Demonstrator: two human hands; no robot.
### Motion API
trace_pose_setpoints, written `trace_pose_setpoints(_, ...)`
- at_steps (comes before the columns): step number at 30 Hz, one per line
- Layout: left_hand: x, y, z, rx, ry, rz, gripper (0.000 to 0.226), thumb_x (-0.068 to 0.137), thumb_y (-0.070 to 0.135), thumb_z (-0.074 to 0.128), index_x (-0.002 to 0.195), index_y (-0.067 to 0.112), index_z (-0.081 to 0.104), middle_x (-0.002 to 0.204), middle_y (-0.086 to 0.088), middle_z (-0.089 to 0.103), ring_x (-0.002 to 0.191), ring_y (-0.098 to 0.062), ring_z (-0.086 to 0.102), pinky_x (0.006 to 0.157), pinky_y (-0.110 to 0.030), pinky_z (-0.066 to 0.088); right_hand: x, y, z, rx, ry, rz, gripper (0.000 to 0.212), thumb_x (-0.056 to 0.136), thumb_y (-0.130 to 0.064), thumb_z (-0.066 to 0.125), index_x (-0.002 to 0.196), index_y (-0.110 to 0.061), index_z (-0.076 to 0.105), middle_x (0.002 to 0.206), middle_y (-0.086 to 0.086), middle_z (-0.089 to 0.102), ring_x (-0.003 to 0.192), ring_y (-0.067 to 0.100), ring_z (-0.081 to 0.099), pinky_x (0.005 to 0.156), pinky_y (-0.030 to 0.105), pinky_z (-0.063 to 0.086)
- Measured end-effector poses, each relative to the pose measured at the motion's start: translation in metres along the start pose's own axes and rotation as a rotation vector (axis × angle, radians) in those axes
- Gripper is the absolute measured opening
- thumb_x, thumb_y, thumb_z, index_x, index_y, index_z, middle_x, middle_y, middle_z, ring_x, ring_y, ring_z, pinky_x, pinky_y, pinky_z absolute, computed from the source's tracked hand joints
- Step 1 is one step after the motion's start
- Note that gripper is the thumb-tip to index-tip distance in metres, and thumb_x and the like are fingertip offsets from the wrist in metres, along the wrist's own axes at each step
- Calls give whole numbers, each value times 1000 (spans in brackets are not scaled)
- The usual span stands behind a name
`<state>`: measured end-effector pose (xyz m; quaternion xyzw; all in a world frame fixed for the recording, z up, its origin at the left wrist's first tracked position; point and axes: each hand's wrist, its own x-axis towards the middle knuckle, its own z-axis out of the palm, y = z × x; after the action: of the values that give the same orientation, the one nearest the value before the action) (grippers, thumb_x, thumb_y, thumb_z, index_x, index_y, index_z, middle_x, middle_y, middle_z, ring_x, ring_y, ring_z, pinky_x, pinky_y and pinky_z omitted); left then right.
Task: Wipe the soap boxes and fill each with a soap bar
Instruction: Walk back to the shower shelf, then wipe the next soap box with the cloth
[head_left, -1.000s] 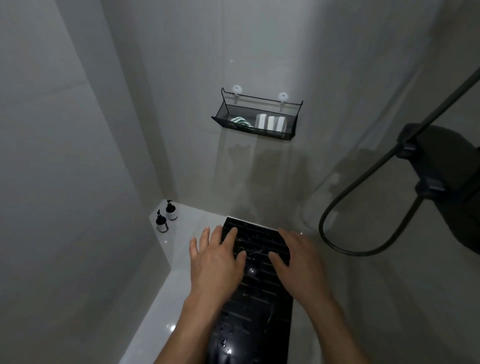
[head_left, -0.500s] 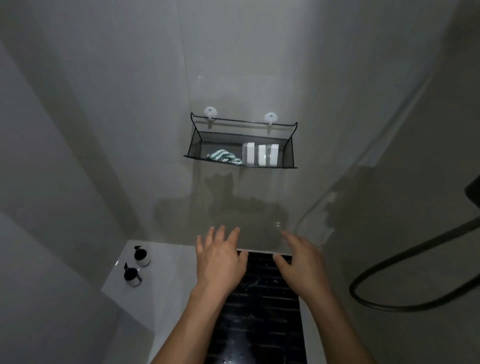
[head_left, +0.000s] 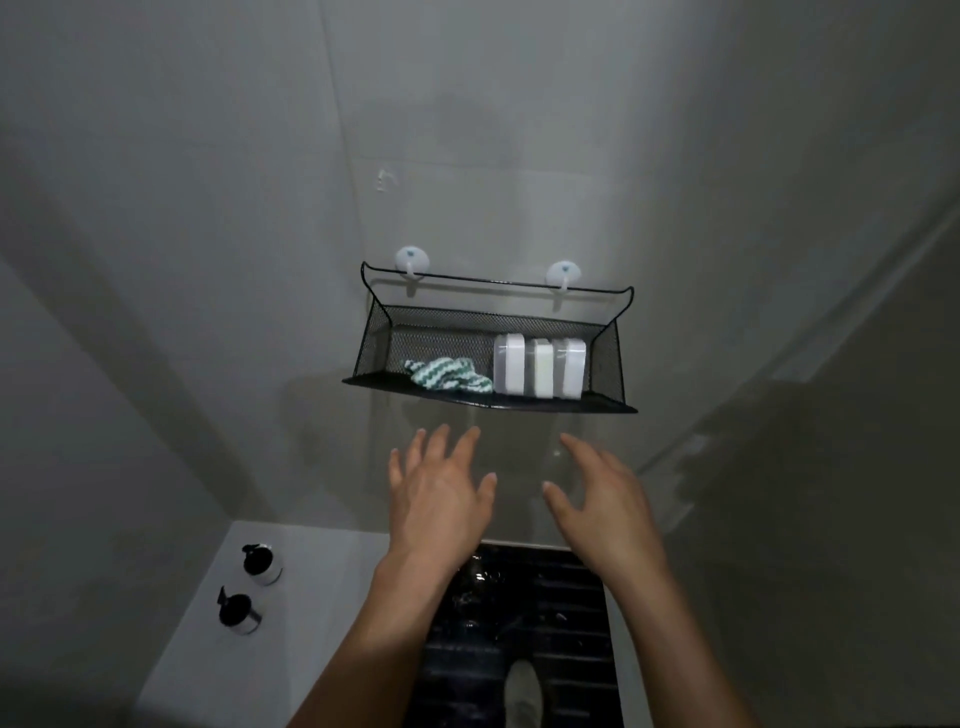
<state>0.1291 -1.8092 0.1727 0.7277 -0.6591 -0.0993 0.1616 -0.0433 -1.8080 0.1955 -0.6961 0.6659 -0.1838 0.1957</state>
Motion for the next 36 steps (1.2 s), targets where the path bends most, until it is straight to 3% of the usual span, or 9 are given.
trace_pose_setpoints(9,104,23,1,12,140,-84,54,95,46,50,145,31,40,150,3,40,141,-20,28,113,-41,20,126,2,-20,57,-19,-134,55,96,-29,64,147,-18,47,146,3,52,136,22,44,110,32,35)
trace_pose_setpoints(14,150,33,6,45,90,-90,54,92,44,52,144,32,40,140,5,49,133,-20,36,107,-40,25,174,2,-20,65,-67,-183,54,94,-26,65,144,-14,51,142,6,56,131,27,47,105,29,33)
trace_pose_setpoints(17,172,33,9,44,40,-10,57,90,34,54,145,36,35,141,2,48,131,-23,37,104,-41,26,189,3,-18,60,-81,-202,51,93,-24,64,142,-13,53,138,7,58,127,28,49,103,31,35)
trace_pose_setpoints(21,203,29,12,88,-110,118,68,91,30,59,149,43,27,154,-5,31,138,-28,31,107,-44,25,200,7,-18,77,-42,-181,45,92,-20,65,136,-13,59,135,5,61,124,28,49,99,29,33)
trace_pose_setpoints(25,223,25,15,183,-200,281,68,89,27,65,146,42,32,157,-4,27,141,-27,28,108,-45,25,205,8,-17,50,-43,-162,43,92,-21,64,135,-15,60,134,4,62,123,26,52,100,27,33)
trace_pose_setpoints(30,233,14,8,209,-201,383,65,84,20,69,141,36,41,155,-1,31,139,-25,34,108,-44,28,203,2,-11,70,10,-145,37,89,-19,69,125,-20,66,123,1,66,117,24,52,89,26,34)
trace_pose_setpoints(36,243,-1,-8,200,-183,514,54,74,34,80,120,32,51,136,8,53,129,-19,44,105,-39,30,202,-6,-5,0,-1,-143,42,83,-28,77,123,-22,67,126,-3,66,122,21,48,98,30,36)
